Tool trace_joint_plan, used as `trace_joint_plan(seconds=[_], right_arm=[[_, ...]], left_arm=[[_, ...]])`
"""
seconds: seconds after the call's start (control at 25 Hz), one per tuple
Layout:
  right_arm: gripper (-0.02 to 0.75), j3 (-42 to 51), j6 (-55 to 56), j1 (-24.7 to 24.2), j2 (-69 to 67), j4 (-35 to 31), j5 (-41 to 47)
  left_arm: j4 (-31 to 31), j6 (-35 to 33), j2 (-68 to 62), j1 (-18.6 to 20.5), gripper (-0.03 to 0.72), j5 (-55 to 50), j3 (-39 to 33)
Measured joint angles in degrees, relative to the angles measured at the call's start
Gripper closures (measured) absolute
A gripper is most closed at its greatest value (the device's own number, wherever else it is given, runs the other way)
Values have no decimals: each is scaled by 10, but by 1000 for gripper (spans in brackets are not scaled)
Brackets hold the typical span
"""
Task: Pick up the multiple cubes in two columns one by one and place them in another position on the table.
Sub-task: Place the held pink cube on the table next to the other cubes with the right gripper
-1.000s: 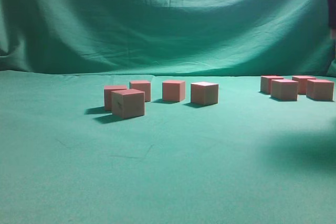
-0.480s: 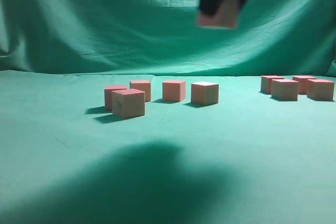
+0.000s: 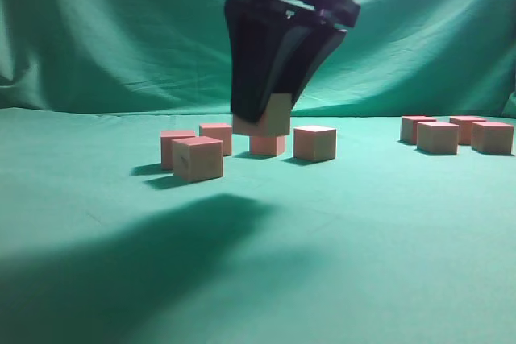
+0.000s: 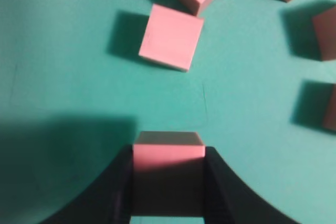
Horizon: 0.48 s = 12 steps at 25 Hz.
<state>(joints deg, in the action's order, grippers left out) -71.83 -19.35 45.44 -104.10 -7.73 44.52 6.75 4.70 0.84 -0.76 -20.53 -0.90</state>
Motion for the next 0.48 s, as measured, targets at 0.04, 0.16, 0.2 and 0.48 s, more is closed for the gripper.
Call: trace_joint_plan(seconds=[0.04, 0.16, 0.2, 0.48], right_arm=[[477, -8, 0, 0, -8, 0, 0], [477, -25, -1, 0, -26, 0, -4], [477, -28, -3, 0, -32, 0, -5], [477, -29, -23, 0, -65, 1, -20]], left_arm=[[0, 0, 0, 0, 688, 0, 0], [0, 0, 0, 0, 688, 0, 0], [0, 0, 0, 0, 688, 0, 0], [0, 0, 0, 0, 688, 0, 0]])
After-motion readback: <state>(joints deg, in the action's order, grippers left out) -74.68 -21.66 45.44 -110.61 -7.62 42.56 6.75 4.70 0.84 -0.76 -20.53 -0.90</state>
